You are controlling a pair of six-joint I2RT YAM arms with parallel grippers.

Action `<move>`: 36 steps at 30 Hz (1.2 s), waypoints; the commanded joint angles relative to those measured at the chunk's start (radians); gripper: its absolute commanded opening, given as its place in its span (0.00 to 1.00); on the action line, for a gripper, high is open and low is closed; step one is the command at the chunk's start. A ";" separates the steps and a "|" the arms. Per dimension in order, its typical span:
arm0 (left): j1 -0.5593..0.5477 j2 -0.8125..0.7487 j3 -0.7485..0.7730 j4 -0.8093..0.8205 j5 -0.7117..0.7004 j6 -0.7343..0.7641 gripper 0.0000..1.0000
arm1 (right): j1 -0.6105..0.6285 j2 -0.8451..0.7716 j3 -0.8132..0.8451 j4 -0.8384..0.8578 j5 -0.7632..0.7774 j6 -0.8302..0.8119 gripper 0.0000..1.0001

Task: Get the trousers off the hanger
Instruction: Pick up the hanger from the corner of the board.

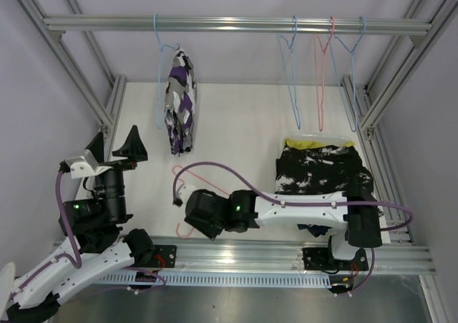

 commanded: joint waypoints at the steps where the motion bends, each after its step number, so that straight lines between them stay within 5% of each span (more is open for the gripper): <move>1: 0.017 -0.023 -0.009 0.083 -0.019 0.051 1.00 | 0.057 0.045 -0.002 0.016 -0.051 -0.066 0.44; 14: 0.033 -0.051 -0.047 0.163 -0.010 0.110 0.99 | 0.125 0.175 -0.004 0.220 -0.169 -0.187 0.47; 36: 0.034 -0.052 -0.052 0.148 0.012 0.096 0.99 | 0.031 0.381 0.188 0.231 -0.267 -0.295 0.50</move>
